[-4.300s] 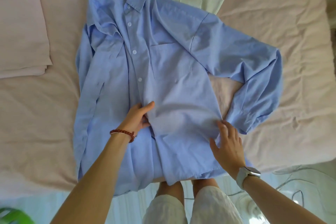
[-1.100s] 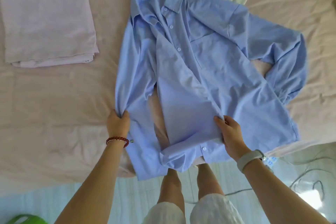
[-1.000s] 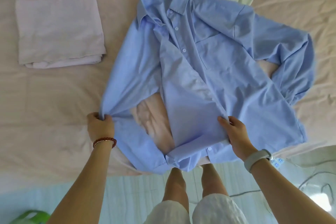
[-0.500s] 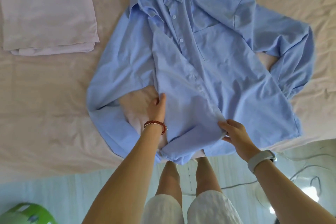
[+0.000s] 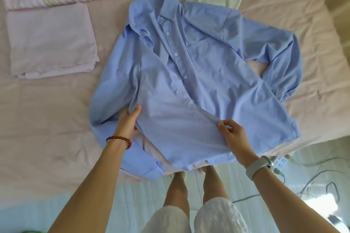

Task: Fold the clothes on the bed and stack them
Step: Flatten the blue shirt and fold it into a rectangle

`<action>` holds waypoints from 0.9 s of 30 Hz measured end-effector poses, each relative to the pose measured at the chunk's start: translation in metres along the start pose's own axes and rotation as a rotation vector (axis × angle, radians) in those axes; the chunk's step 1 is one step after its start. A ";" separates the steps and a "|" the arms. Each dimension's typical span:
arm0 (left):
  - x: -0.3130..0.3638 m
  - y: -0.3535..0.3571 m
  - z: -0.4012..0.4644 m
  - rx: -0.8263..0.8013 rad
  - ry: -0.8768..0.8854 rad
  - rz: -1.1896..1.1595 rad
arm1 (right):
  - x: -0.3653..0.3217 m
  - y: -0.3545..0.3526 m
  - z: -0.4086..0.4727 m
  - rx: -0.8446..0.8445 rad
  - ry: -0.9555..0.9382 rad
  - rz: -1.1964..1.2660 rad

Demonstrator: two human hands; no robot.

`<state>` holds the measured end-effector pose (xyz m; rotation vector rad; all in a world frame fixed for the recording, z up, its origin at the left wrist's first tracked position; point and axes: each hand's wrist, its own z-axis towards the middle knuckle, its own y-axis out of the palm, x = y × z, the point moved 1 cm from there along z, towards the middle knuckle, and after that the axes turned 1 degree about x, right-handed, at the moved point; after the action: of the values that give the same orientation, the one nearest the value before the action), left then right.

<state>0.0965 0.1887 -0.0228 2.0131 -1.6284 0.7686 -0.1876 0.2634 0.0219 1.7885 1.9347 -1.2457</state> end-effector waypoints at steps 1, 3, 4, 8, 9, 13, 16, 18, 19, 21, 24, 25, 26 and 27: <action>0.004 -0.007 -0.001 0.044 0.033 0.003 | -0.003 0.000 -0.004 -0.017 -0.009 0.029; 0.010 -0.018 -0.001 0.210 0.110 0.021 | -0.003 -0.003 -0.010 -0.020 -0.026 0.103; 0.010 -0.023 -0.001 0.328 0.149 0.079 | -0.001 -0.005 -0.012 0.004 -0.032 0.134; -0.001 -0.036 0.005 0.568 0.182 0.210 | 0.022 -0.016 -0.013 0.084 0.034 0.151; -0.007 -0.036 0.006 0.527 0.137 0.188 | 0.031 -0.016 -0.012 0.050 0.077 0.118; -0.051 -0.015 -0.013 0.206 -0.190 -0.086 | 0.066 -0.009 -0.010 -0.162 0.221 -0.098; -0.080 0.001 -0.038 0.010 -0.249 -0.038 | 0.074 -0.009 -0.009 -0.082 0.188 -0.118; -0.090 0.005 -0.048 0.011 -0.134 0.058 | 0.073 -0.012 -0.011 0.004 0.108 -0.116; -0.092 0.005 -0.052 0.026 -0.072 0.089 | 0.072 -0.014 -0.012 0.044 0.054 -0.141; -0.091 0.004 -0.061 0.081 0.034 0.100 | 0.067 -0.018 -0.015 0.115 -0.049 -0.218; -0.088 -0.003 -0.072 0.121 0.211 0.218 | 0.067 -0.021 -0.020 0.149 -0.125 -0.267; -0.090 -0.006 -0.074 0.110 0.204 0.274 | 0.070 -0.021 -0.021 0.146 -0.115 -0.278; -0.095 -0.009 -0.076 0.111 0.152 0.347 | 0.075 -0.020 -0.021 0.138 -0.094 -0.304; -0.101 -0.012 -0.076 0.125 0.083 0.442 | 0.081 -0.019 -0.021 0.116 -0.066 -0.358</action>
<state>0.0817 0.3146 -0.0319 1.6865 -2.0483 1.1168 -0.2156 0.3369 -0.0112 1.4687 2.2550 -1.5336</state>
